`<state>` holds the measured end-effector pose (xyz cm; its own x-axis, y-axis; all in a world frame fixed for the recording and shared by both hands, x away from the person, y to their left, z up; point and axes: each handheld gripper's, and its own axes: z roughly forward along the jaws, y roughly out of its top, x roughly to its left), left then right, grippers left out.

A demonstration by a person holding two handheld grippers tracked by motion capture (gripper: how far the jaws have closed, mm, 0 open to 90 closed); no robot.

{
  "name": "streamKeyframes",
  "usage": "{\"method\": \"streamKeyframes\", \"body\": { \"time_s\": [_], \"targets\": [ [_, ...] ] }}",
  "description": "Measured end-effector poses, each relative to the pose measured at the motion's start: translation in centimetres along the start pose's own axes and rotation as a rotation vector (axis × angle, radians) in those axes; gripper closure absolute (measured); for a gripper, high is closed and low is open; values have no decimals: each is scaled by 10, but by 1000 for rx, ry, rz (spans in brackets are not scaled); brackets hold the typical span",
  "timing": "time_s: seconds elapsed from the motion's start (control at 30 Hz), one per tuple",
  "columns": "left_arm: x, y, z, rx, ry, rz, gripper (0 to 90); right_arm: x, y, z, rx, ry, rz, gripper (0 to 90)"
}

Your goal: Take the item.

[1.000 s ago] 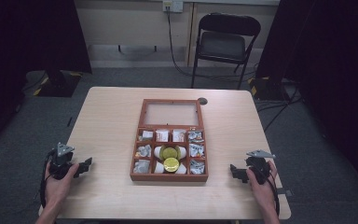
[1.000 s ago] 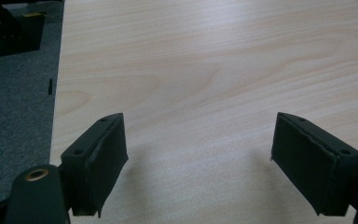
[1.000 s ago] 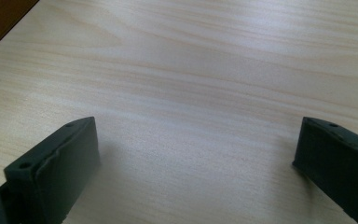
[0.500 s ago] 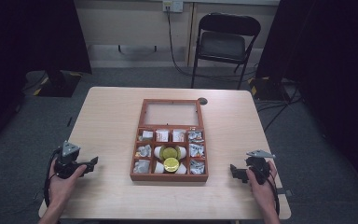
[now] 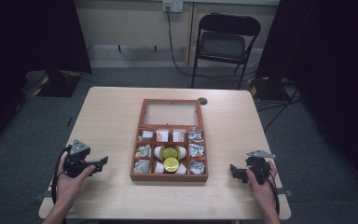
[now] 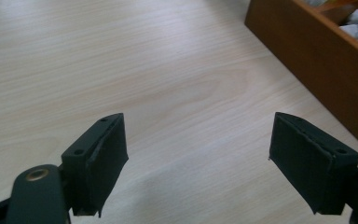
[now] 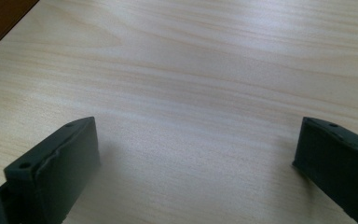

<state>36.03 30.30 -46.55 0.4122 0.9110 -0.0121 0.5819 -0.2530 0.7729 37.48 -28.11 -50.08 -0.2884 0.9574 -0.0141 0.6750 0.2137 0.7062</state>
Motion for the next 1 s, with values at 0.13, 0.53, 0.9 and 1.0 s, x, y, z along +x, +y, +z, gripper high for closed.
{"method": "streamKeyframes", "body": {
  "time_s": [0.13, 0.53, 0.9, 1.0],
  "targets": [
    [-3, 5, 0, -9, -8, -3, 186, 0, 0, 0, 0, 0, 0, 0],
    [-26, 28, 6, -38, -60, 35, 233, 0, 0, 0, 0, -1, 0, 0],
    [-47, 40, 8, -64, -145, 80, 225, 0, 0, 0, -1, -1, 0, 0],
    [-51, 45, 8, -65, -157, 93, 225, 0, 0, 0, 0, -1, 0, 0]
  ]
}}
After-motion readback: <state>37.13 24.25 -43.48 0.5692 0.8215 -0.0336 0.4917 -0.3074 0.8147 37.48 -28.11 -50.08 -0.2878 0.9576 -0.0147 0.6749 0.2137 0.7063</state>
